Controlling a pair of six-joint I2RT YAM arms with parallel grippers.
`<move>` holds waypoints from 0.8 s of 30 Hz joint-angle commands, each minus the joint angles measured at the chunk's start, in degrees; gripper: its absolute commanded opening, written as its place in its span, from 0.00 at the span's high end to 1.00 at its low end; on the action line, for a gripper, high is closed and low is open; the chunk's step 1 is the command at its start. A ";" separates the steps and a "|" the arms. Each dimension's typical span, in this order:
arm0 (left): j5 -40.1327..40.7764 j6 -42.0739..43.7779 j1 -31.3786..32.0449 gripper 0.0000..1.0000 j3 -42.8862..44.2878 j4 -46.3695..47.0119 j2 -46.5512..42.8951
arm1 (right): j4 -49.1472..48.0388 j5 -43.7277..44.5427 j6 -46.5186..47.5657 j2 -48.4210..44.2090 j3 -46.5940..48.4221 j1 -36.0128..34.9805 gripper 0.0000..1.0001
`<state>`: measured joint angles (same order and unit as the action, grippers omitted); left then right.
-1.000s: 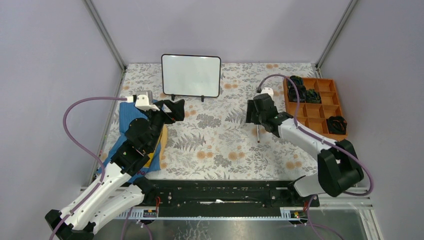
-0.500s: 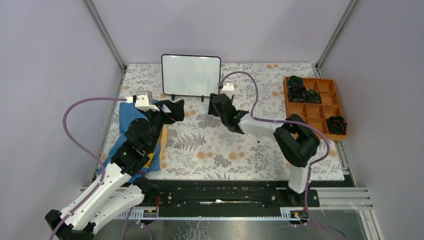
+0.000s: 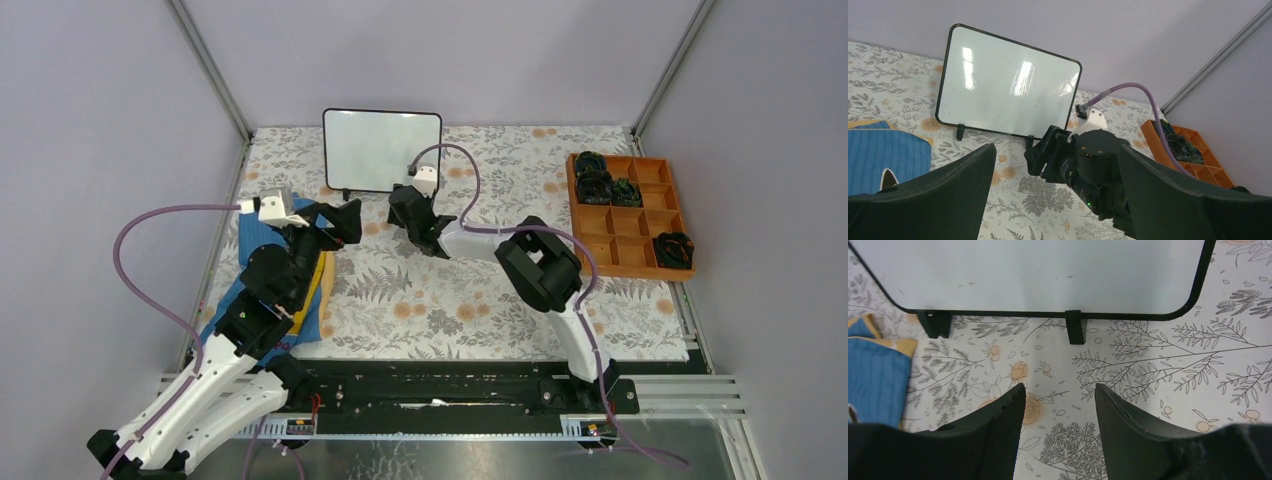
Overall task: Write a sentence on the whiteboard
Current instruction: Move the whiteboard to the center of the board.
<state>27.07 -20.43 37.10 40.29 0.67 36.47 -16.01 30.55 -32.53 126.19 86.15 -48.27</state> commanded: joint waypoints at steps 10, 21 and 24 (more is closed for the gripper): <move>1.56 -1.19 0.28 0.01 -0.34 2.88 -1.43 | 8.00 5.60 -2.66 10.07 13.42 1.06 0.42; 1.73 -1.28 0.33 0.01 -0.26 2.97 -1.41 | 15.10 3.37 -3.76 14.17 21.90 3.10 0.47; 1.67 -1.28 0.34 0.01 -0.25 2.95 -1.27 | 18.07 2.91 -3.77 15.36 24.43 3.40 0.47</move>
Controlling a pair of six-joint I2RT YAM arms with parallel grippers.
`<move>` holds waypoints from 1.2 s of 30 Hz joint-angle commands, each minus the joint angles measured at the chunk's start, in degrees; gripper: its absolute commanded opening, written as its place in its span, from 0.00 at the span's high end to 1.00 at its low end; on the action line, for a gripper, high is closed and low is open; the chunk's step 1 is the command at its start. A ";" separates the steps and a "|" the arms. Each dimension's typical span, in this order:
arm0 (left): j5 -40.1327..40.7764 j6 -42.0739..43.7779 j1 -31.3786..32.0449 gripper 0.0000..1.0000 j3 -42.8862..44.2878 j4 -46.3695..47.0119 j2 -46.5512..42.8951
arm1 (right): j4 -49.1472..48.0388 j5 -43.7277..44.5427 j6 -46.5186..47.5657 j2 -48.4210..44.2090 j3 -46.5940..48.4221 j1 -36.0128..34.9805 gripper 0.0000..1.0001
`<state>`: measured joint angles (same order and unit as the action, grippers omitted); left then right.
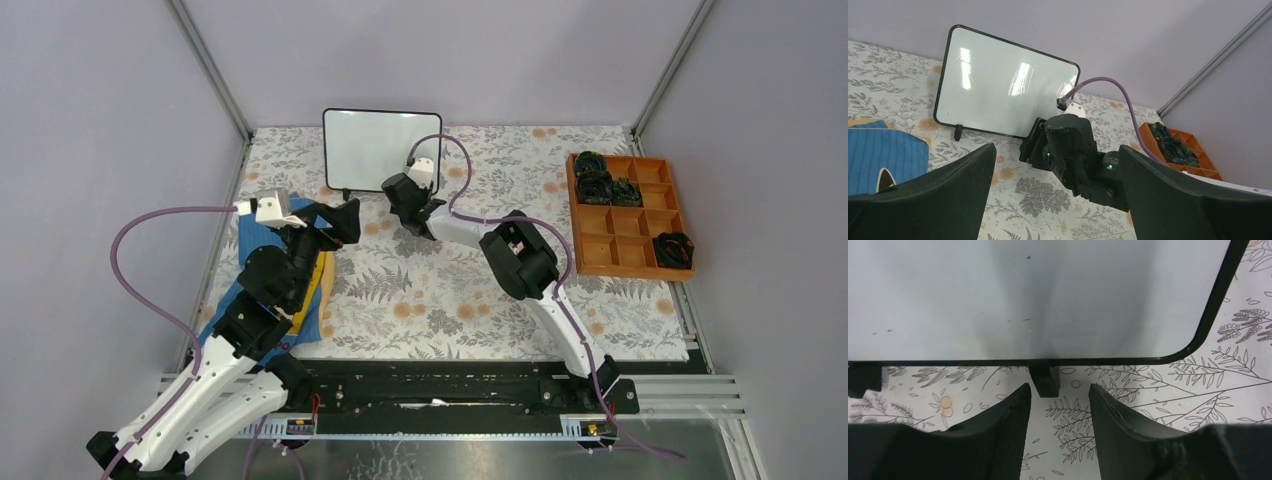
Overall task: Write a sentence on the whiteboard
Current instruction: Move the whiteboard to the center of the board.
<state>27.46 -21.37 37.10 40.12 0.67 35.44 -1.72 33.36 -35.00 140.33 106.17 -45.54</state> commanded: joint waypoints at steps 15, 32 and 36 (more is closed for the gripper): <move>1.33 -0.32 0.29 0.01 0.05 2.94 0.41 | 6.58 -2.42 -0.75 3.62 8.73 1.85 0.54; 1.22 -0.43 0.34 0.01 0.01 2.89 0.43 | 8.04 -3.64 1.66 5.06 10.91 1.86 0.65; 1.26 -0.43 0.34 0.01 -0.02 2.77 0.49 | 8.61 -3.65 1.87 5.13 11.35 1.86 0.69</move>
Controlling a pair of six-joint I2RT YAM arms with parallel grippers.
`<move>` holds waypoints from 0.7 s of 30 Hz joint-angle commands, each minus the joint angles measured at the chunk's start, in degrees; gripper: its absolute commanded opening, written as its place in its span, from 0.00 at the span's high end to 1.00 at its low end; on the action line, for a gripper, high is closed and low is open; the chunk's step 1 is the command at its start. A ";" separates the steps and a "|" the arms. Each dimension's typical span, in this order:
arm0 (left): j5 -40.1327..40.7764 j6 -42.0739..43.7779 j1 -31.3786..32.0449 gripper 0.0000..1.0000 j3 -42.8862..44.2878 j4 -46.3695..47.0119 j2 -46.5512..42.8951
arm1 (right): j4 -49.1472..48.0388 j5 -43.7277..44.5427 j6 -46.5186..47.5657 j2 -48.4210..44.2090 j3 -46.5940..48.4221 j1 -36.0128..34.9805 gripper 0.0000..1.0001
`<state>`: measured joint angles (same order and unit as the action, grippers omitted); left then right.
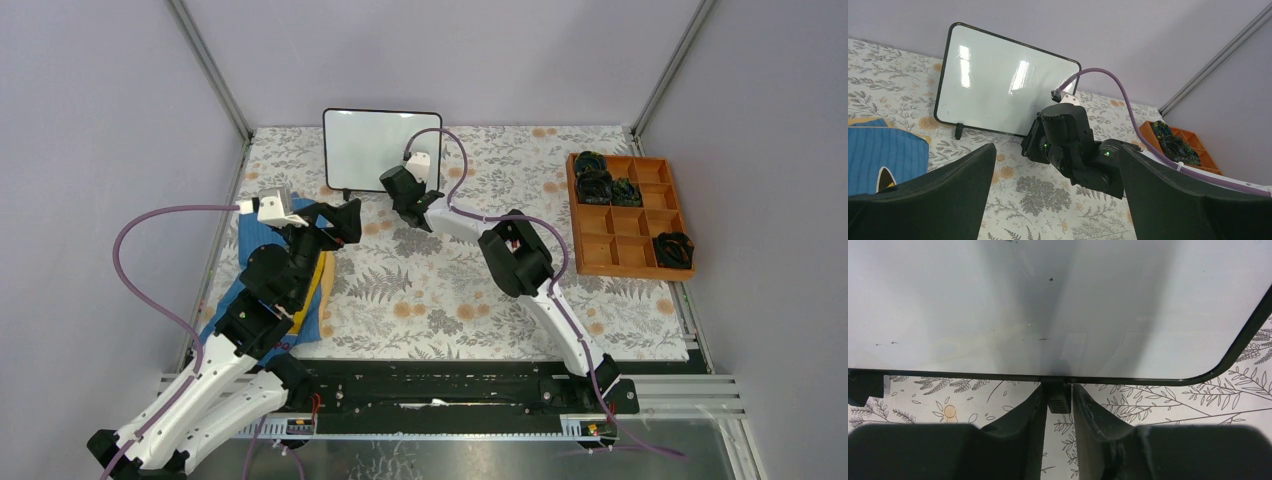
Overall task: Write a sentence on the whiteboard
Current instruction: Move the whiteboard to the center of the board.
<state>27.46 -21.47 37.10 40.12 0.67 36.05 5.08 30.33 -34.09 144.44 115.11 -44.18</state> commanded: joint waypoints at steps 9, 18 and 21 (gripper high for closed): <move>1.05 -0.54 0.33 0.01 0.05 2.73 0.06 | 1.51 -0.86 1.10 -1.77 -1.71 0.50 0.78; 1.05 -0.67 0.29 0.01 0.01 2.54 0.16 | 1.08 0.71 3.04 -7.33 -10.93 0.50 0.79; 0.69 -0.76 0.34 0.01 0.10 2.59 0.32 | -0.42 1.68 4.54 -10.52 -16.46 0.50 0.79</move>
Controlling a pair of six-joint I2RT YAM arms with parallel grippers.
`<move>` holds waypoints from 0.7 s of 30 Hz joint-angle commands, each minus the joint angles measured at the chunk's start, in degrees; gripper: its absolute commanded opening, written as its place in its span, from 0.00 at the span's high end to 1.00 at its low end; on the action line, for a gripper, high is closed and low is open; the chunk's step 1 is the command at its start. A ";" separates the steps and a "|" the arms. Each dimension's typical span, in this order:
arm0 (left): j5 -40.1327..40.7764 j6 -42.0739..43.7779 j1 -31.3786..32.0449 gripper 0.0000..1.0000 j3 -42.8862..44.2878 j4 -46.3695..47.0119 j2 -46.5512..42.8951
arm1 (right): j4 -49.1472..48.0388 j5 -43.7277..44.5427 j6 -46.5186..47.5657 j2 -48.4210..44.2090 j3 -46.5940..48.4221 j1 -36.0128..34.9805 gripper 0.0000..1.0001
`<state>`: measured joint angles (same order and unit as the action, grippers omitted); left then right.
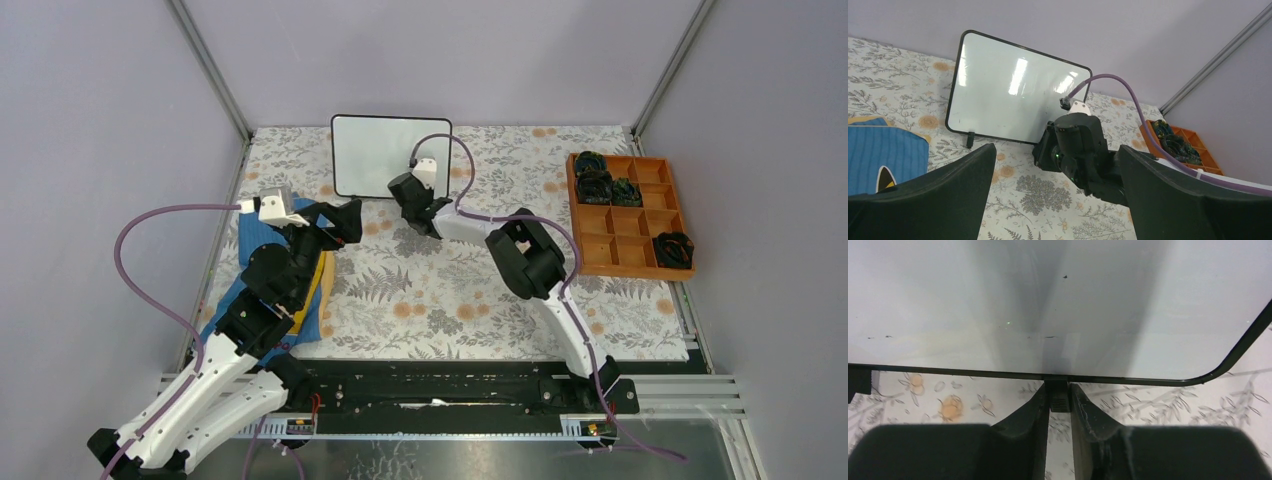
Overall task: Write a sentence on the whiteboard
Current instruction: Move the whiteboard to the center of the board.
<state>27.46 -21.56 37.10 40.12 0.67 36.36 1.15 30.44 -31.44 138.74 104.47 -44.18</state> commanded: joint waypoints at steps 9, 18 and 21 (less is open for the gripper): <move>0.55 -0.72 0.34 0.01 -0.03 2.62 0.25 | -0.08 2.74 4.20 -15.85 -24.51 0.50 0.80; 0.68 -0.43 0.34 0.01 -0.02 2.51 1.54 | -3.88 -1.64 8.53 -26.08 -40.29 0.41 0.95; 0.93 -0.24 0.34 0.01 0.02 2.52 1.89 | -5.78 -4.33 10.61 -29.65 -45.16 0.41 1.00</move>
<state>27.44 -22.13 37.10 40.12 0.67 38.04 -6.76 30.17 -25.15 113.56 65.12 -44.18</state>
